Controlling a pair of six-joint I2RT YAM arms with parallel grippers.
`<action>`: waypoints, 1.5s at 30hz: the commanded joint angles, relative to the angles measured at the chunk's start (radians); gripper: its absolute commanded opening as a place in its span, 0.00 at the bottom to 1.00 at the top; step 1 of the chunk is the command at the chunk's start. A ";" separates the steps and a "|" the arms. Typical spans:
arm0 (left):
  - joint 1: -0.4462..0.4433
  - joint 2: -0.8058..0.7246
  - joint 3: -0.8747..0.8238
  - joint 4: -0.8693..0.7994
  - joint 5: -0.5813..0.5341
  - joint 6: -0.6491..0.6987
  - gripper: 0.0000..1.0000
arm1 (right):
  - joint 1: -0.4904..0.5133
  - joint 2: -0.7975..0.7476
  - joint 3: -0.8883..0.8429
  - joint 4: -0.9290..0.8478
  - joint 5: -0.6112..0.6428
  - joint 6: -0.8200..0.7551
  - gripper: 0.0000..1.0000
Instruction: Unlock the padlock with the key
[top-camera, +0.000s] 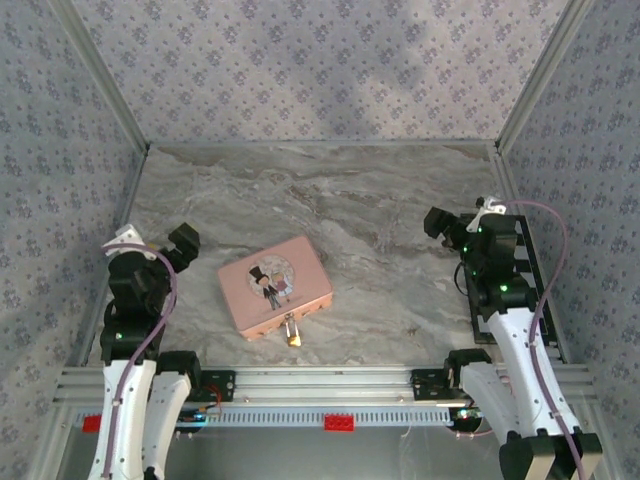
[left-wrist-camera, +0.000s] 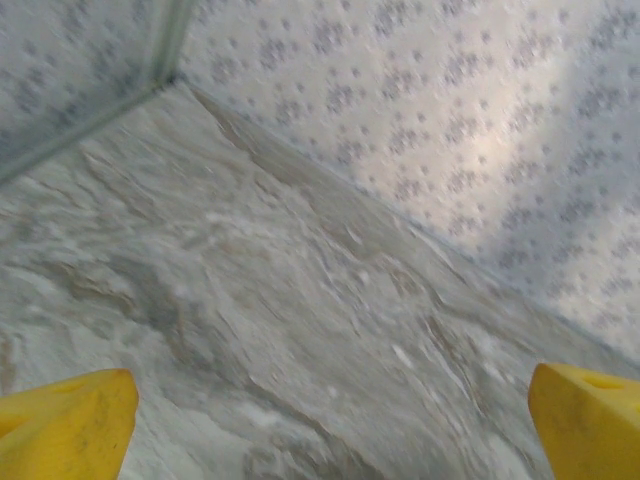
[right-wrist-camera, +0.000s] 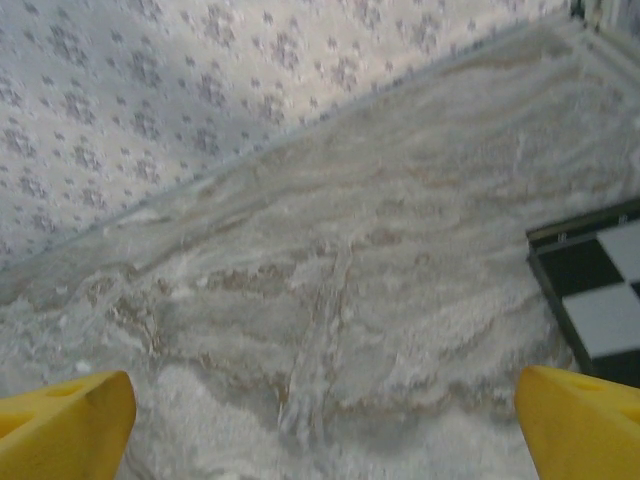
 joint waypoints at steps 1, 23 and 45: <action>-0.006 0.044 -0.007 -0.048 0.197 -0.001 1.00 | 0.049 -0.015 0.050 -0.146 -0.015 0.032 0.99; -0.557 0.218 -0.021 -0.019 -0.019 -0.035 1.00 | 0.637 0.148 0.174 -0.384 0.368 0.167 0.99; -0.638 0.311 0.002 -0.076 -0.011 -0.105 1.00 | 0.851 0.175 0.060 -0.589 0.286 0.511 0.85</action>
